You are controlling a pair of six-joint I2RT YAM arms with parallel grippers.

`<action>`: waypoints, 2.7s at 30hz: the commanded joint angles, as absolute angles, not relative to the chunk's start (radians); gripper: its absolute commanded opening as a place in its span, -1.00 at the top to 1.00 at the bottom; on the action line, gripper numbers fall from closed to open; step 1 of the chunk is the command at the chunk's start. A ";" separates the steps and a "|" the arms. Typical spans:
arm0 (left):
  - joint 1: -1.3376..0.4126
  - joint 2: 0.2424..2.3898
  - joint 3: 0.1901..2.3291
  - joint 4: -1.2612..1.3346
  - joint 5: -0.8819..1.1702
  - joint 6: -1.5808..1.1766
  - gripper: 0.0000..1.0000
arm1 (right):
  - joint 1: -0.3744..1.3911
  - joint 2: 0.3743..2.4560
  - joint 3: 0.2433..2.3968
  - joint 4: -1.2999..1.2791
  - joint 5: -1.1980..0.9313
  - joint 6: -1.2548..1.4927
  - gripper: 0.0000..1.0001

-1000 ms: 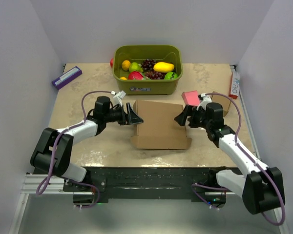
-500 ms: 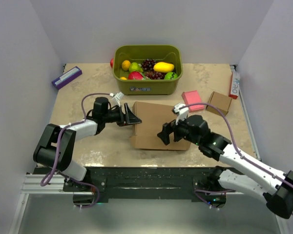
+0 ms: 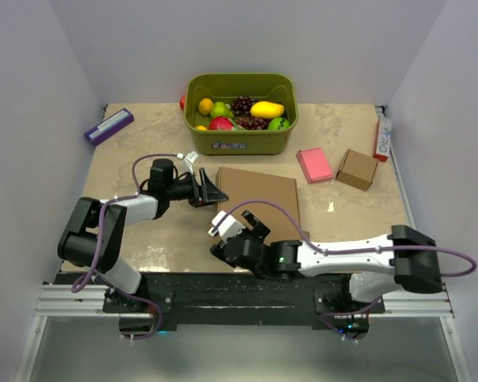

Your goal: Fold the paper box

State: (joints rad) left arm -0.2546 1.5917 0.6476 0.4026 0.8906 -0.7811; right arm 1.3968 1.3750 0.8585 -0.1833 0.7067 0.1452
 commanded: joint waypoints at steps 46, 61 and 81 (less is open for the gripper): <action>-0.224 1.595 0.618 0.535 1.009 -0.867 0.69 | 1.385 1.798 0.942 0.130 1.239 -0.109 -0.60; -0.224 1.563 0.621 0.528 1.003 -0.865 -0.11 | 1.384 1.733 0.991 -0.124 1.146 -0.009 -0.03; -0.216 1.378 0.738 0.172 0.815 -0.585 -0.68 | 1.276 1.444 1.058 -0.494 0.739 0.064 0.06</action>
